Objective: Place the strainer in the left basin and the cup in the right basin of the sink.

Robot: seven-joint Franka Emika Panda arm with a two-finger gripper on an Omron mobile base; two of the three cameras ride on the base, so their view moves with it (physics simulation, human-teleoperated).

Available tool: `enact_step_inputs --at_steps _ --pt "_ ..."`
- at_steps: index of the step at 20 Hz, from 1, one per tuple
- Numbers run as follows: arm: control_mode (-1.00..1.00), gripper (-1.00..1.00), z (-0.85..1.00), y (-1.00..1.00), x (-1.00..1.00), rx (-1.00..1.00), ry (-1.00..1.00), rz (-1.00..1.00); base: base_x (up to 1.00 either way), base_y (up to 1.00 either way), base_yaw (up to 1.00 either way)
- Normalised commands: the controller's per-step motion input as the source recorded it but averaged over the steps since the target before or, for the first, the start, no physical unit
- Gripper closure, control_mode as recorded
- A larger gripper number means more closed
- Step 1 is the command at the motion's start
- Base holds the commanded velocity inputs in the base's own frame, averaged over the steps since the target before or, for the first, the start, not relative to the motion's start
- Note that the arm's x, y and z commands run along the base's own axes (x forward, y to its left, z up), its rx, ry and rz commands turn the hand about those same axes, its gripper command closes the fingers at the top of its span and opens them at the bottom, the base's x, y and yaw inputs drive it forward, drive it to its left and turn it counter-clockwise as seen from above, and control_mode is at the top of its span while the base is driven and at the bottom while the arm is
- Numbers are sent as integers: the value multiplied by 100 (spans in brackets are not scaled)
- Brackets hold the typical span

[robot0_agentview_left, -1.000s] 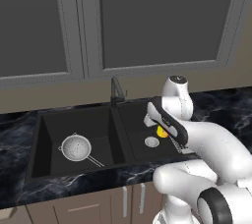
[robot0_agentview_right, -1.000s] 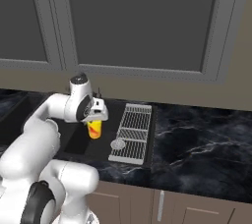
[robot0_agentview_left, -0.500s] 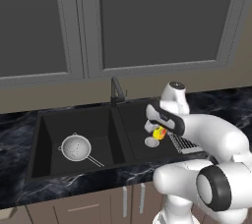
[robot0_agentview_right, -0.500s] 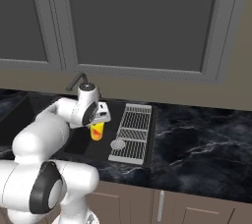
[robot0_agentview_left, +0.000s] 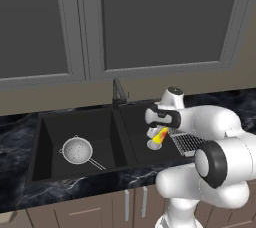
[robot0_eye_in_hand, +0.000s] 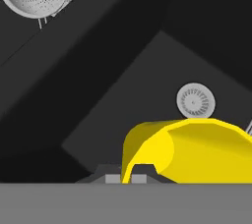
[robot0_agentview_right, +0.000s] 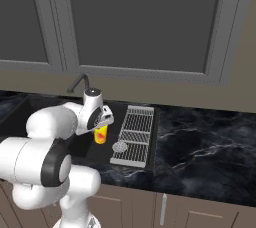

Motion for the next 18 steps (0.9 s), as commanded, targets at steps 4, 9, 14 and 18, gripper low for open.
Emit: enact_step_inputs --at_steps 4,9,14,18 --pt "-100 100 -24 0 21 -5 -1 7 0 0 0" --pt "-100 100 -28 0 23 -4 0 6 0 0 0" --pt "-100 100 -34 3 23 -5 0 7 0 0 0" --pt "-100 100 -40 6 24 -3 0 7 0 0 0"
